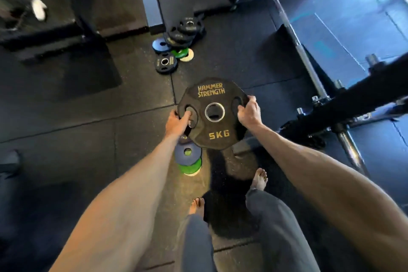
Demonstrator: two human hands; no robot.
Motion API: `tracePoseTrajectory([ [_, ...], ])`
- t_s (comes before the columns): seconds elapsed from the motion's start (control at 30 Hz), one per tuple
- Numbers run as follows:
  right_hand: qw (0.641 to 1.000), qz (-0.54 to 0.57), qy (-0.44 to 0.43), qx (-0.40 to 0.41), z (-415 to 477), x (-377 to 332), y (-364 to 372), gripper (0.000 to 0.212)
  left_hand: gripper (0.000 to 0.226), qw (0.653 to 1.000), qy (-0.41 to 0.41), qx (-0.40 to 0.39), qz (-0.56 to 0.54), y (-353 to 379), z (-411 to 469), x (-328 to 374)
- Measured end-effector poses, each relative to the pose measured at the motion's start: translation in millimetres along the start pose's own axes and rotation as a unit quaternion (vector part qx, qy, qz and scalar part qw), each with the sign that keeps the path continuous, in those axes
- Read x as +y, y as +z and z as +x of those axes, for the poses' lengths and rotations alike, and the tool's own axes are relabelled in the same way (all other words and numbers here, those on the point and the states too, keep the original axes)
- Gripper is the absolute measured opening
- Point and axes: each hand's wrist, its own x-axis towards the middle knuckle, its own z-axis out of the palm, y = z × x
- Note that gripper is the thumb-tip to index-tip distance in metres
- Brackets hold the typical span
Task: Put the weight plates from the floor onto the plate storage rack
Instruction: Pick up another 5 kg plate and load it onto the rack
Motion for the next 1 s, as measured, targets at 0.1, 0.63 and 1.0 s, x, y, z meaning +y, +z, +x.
tracePoseTrajectory([
  [0.1, 0.997, 0.041, 0.035, 0.060, -51.1, -18.3, -48.5, 0.038, 0.071, 0.999, 0.040, -0.014, -0.026, -2.1, -43.4, 31.7],
  [0.63, 0.796, 0.313, 0.036, 0.517, -286.4, 5.9, -300.1, 0.027, 0.059, 0.923, 0.368, -0.110, -0.027, 117.9, -273.3, 182.6],
  [1.0, 0.656, 0.314, 0.034, 0.685, -358.1, 85.9, -492.2, 0.024, 0.057, 0.863, 0.439, -0.242, -0.068, 292.2, -441.8, 257.6],
])
